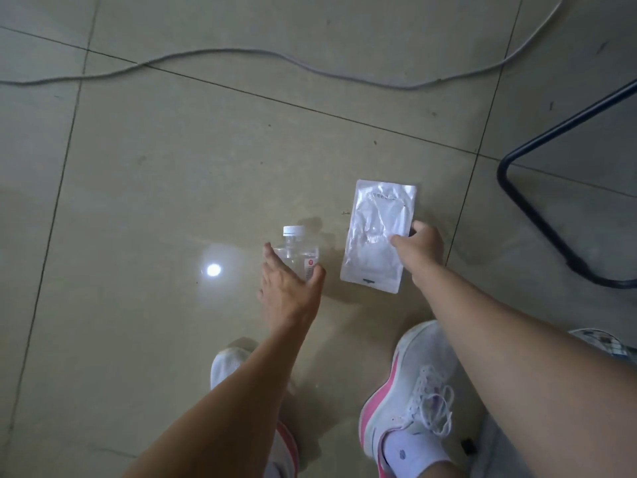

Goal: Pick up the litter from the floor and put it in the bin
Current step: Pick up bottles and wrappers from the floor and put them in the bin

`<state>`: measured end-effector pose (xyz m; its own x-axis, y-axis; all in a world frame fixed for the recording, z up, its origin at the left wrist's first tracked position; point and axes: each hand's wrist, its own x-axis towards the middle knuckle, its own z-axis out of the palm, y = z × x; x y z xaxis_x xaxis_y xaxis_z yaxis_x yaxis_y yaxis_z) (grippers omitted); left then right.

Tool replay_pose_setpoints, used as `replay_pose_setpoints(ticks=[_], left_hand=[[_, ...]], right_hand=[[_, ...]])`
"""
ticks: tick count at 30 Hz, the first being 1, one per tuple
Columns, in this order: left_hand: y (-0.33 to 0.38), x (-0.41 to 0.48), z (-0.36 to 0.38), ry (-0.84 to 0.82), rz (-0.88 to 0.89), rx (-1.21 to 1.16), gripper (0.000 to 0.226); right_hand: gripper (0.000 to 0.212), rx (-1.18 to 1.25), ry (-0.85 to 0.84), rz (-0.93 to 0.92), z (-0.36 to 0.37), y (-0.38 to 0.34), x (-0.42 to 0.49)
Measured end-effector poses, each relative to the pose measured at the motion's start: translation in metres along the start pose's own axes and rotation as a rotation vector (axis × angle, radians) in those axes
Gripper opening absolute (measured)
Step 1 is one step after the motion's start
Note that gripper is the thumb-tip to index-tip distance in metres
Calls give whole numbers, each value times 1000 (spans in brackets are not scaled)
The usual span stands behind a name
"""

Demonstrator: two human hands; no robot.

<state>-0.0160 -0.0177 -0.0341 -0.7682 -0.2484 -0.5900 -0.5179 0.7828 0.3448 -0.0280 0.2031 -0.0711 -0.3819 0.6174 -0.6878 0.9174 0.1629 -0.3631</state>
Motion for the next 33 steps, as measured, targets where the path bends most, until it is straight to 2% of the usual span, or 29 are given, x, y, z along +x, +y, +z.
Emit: replay_pose_setpoints(ticks=[3, 5, 8, 11, 16, 21, 27, 33], left_hand=[[15, -7, -32, 19, -29, -33, 94], [30, -21, -66, 23, -24, -43, 82], [60, -49, -134, 16, 9, -56, 69], [95, -85, -223, 10, 7, -101, 63], [140, -181, -386, 7, 31, -106, 67], [155, -273, -537, 84, 207, 88, 76], [174, -357, -677, 227, 189, 178, 75], [192, -391, -791, 408, 109, 175, 78]], right_hand=[[17, -101, -35, -180, -25, -25, -25], [6, -153, -62, -271, -51, -52, -52], [12, -197, -87, -383, -101, -108, -110], [7, -288, -83, -500, -160, -181, -193], [6, -409, -99, -654, -259, -297, -368], [19, -622, -3, -1050, -339, -388, -518], [22, -659, 91, -1319, -417, -482, -634], [17, -613, 105, -1554, -450, -570, -720]])
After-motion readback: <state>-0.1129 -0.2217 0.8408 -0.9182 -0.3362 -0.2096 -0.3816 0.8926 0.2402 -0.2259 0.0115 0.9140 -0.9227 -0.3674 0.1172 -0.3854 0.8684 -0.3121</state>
